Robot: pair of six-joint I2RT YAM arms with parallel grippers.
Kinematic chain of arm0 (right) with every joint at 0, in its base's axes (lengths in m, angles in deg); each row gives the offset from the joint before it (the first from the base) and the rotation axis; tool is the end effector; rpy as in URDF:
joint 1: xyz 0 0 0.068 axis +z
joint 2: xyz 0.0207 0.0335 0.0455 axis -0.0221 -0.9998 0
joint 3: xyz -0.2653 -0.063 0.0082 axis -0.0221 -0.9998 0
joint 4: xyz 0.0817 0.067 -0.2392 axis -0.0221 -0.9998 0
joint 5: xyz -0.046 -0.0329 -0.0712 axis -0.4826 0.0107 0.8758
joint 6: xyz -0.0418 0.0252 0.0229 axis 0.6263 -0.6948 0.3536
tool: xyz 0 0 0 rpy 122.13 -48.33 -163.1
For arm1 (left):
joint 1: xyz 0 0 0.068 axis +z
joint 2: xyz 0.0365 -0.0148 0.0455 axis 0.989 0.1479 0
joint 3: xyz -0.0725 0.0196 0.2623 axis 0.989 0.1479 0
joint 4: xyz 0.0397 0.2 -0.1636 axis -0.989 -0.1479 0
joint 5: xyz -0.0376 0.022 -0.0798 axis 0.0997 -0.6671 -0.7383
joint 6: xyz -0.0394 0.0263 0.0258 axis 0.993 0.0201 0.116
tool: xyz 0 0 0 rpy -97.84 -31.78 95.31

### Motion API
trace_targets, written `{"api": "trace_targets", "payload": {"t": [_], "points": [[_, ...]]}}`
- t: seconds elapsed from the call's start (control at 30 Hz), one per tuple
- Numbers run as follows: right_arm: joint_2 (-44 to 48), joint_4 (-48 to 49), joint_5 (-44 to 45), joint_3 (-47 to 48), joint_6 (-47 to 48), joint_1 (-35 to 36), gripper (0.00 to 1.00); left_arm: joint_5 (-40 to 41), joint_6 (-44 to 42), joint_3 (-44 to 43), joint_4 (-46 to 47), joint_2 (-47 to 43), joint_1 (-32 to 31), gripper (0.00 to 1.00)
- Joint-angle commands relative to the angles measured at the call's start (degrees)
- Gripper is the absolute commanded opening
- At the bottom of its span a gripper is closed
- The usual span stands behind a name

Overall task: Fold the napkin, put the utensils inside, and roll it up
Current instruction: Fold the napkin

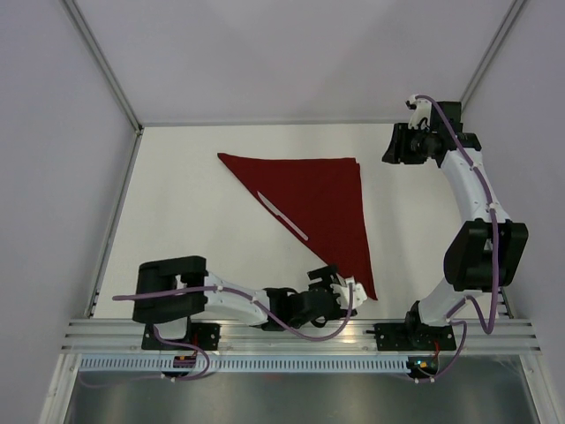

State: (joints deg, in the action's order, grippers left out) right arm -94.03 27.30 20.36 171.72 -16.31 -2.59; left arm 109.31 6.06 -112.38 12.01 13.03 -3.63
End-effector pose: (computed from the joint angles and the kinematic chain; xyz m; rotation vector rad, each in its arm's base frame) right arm 0.3716 -0.0113 0.3264 -0.1111 2.3365 0.4318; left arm 0.0459 -0.3340 0.1666 1.2291 1.5552 -0.3387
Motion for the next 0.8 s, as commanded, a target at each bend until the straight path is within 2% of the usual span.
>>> {"api": "trace_targets", "payload": {"t": [0.0,0.3,0.43,0.77], "points": [[2.7,1.9,-1.0,-0.6,-1.2,0.0,0.53,3.1,-4.7,-3.8,7.0,5.0,-2.1,0.87],[3.1,2.1,-1.3,-1.4,-1.2,-0.1,0.52,1.8,-7.6,-9.2,10.6,12.6,-3.6,0.75],[3.0,2.1,-1.4,-1.3,-1.3,-0.1,0.52,0.8,-8.8,-10.8,11.7,16.0,-4.3,0.57],[2.9,2.0,-1.6,-1.6,-1.3,-0.1,0.51,0.4,-10.5,-13.5,14.5,20.7,-4.3,0.58]]}}
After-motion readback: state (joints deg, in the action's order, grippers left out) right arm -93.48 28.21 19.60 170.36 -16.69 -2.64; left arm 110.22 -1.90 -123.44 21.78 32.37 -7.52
